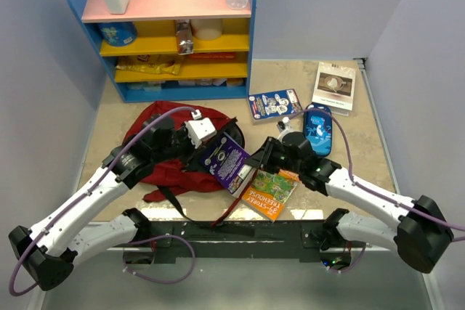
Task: Pack the student bag
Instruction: Place the book in the student bag.
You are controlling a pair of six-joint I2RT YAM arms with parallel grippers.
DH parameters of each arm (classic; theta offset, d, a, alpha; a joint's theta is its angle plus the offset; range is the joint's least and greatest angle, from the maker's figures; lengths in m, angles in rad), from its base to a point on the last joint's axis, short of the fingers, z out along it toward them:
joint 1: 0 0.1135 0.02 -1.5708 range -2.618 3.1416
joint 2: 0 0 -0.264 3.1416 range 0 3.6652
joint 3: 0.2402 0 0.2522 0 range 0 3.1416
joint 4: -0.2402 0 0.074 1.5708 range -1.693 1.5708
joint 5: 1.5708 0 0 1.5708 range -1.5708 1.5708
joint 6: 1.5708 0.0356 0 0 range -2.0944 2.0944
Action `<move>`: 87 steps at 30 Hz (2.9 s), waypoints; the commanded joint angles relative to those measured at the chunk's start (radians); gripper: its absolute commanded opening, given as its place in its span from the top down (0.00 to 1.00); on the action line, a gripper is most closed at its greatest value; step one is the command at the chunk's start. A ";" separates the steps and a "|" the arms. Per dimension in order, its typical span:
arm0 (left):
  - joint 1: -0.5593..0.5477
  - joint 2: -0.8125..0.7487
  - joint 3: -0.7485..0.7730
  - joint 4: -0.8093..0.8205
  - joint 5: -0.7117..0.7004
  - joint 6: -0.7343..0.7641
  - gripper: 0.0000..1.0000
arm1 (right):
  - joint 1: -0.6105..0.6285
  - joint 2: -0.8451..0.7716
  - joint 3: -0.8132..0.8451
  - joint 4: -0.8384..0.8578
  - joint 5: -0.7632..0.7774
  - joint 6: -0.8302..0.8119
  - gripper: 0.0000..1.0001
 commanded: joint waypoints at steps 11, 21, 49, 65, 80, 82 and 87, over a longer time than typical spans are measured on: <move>0.000 -0.069 -0.050 0.014 0.472 0.173 1.00 | -0.008 0.403 0.130 0.682 -0.380 0.083 1.00; 0.000 -0.105 -0.124 -0.124 0.626 0.353 1.00 | -0.016 0.547 0.204 1.036 -0.244 0.127 1.00; 0.041 -0.124 -0.113 -0.153 0.664 0.418 1.00 | 0.153 0.802 0.403 0.153 -0.008 -0.234 0.59; 0.056 -0.105 -0.079 -0.156 0.683 0.421 1.00 | 0.079 0.425 0.365 -0.003 0.181 -0.604 0.01; 0.073 -0.113 -0.029 -0.196 0.703 0.438 1.00 | 0.079 0.565 0.391 0.102 0.168 -0.938 0.01; 0.075 -0.116 -0.032 -0.202 0.706 0.441 1.00 | 0.078 0.651 0.453 0.142 0.163 -0.952 0.01; 0.075 -0.131 -0.044 -0.214 0.716 0.447 1.00 | 0.058 0.821 0.586 0.188 0.089 -0.981 0.01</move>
